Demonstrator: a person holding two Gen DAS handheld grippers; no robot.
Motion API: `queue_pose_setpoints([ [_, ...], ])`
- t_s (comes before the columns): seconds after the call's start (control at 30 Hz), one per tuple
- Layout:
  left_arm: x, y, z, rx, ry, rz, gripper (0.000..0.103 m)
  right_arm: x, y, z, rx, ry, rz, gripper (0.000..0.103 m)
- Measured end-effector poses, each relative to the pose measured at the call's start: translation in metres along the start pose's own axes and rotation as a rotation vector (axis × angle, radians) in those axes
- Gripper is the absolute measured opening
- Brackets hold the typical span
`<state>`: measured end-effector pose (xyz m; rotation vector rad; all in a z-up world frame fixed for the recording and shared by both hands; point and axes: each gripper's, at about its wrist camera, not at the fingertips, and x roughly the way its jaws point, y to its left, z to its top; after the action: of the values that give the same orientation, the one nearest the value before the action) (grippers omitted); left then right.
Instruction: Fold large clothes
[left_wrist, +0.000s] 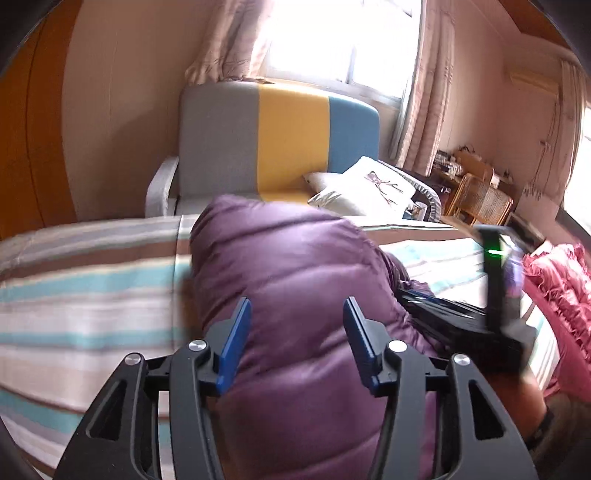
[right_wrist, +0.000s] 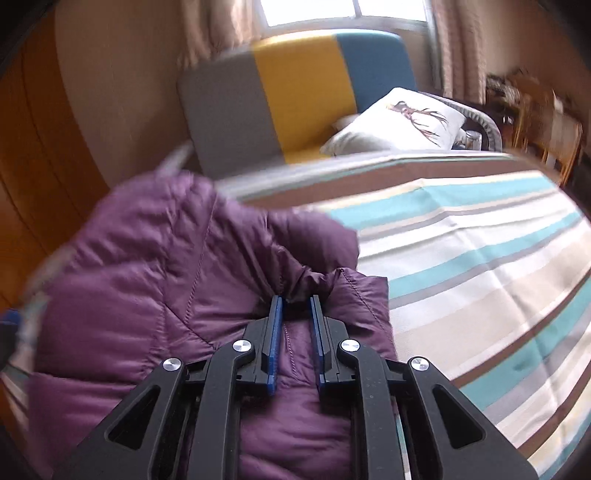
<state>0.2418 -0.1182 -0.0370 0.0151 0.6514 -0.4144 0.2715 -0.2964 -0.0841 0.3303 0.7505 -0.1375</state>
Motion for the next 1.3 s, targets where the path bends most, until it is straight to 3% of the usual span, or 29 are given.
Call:
queue_pose_setpoints([
  [0.13,0.026,-0.022,0.012,0.110,0.050,0.052,0.055,-0.052,-0.017,-0.006,0.116,-0.082,0.042,0.015],
  [0.23,0.045,-0.026,0.007,0.142,0.098,0.093,0.056,-0.068,-0.008,-0.012,0.077,-0.082,0.082,0.015],
  [0.5,0.051,-0.025,-0.007,0.138,0.077,0.120,0.058,-0.006,0.017,0.011,-0.046,0.031,0.038,0.015],
  [0.7,0.063,-0.027,-0.016,0.111,0.068,0.113,0.058,0.035,0.015,0.001,-0.078,0.066,-0.029,0.012],
  [1.1,0.055,-0.029,-0.014,0.117,0.070,0.117,0.059,0.035,0.013,-0.006,-0.079,0.053,-0.043,0.011],
  [1.3,0.052,-0.001,0.017,-0.006,0.076,0.195,0.060,0.030,0.017,-0.010,-0.075,0.050,-0.043,0.011],
])
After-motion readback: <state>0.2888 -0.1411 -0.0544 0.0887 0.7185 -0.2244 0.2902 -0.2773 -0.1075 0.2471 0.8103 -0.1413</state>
